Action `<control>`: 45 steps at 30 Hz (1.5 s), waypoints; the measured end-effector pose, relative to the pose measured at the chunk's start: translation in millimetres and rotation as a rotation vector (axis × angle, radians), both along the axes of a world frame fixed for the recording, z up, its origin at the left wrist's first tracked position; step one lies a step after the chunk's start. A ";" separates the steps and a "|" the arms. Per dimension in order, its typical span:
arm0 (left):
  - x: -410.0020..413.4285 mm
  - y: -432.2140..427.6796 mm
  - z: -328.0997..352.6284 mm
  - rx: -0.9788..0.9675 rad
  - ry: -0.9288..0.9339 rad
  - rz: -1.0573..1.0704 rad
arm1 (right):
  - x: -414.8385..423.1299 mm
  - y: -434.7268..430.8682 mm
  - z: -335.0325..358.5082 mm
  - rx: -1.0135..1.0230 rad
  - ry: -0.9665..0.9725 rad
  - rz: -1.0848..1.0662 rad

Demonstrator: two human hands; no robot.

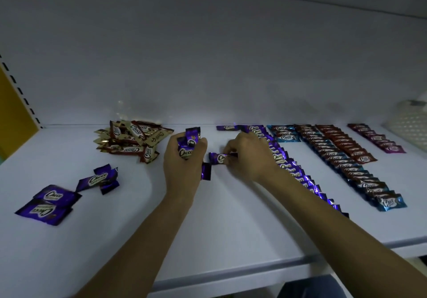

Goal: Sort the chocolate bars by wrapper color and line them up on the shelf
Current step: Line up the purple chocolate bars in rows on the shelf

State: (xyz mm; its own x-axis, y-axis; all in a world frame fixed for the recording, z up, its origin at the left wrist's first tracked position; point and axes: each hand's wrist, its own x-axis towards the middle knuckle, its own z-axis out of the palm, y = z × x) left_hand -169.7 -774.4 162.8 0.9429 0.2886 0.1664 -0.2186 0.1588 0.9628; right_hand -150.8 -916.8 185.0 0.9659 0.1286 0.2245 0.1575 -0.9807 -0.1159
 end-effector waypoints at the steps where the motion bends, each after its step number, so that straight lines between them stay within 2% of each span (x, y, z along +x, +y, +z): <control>1: 0.4 -0.4 -0.4 0.009 -0.007 0.007 | 7.7 -0.3 0.4 -0.027 -0.028 -0.022; 6: 3.2 -1.5 -2.8 0.058 -0.037 0.002 | 53.0 -3.6 -3.9 -0.183 -0.120 -0.094; 12: 6.1 -2.3 -6.7 0.042 -0.049 -0.001 | 85.7 -13.4 -4.2 -0.271 -0.100 -0.109; 17: 7.5 -2.1 -8.5 0.034 -0.031 -0.017 | 90.9 -17.3 -1.6 -0.278 -0.055 -0.096; 21: 6.7 -1.8 -8.4 0.009 -0.023 -0.036 | 88.6 -17.9 -2.2 -0.194 -0.022 -0.100; 23: 6.5 -2.3 -6.9 0.016 -0.030 -0.051 | 80.7 -15.5 1.8 -0.017 -0.089 -0.092; 24: 6.5 -2.4 -7.1 0.022 -0.029 -0.058 | 70.5 -11.1 7.4 0.202 -0.082 -0.057; 26: 7.1 -1.6 -7.1 0.036 -0.014 -0.074 | 42.5 0.4 24.0 0.715 0.107 0.056; 27: 6.8 -1.5 -6.8 0.050 -0.011 -0.083 | 28.3 4.6 31.7 0.871 0.240 0.120; 29: 5.1 -1.9 -5.9 0.079 -0.014 -0.101 | 10.3 8.5 38.4 0.945 0.378 0.210; 34: 5.5 -1.0 -7.6 0.128 -0.020 -0.097 | 1.7 -6.0 34.2 1.080 0.329 0.121; 38: 4.9 -1.3 -6.9 0.179 -0.040 -0.095 | -10.0 -21.7 33.1 0.995 0.356 0.187; 41: 6.6 -2.0 -8.2 0.127 -0.034 -0.045 | -12.1 -29.6 24.9 0.917 0.242 0.194; 42: 7.5 -1.4 -8.4 0.087 -0.020 -0.018 | -12.4 -32.0 20.9 0.820 0.186 0.194; 45: 6.7 0.6 -6.8 0.011 -0.002 -0.003 | -15.9 -38.3 8.9 0.321 0.134 0.234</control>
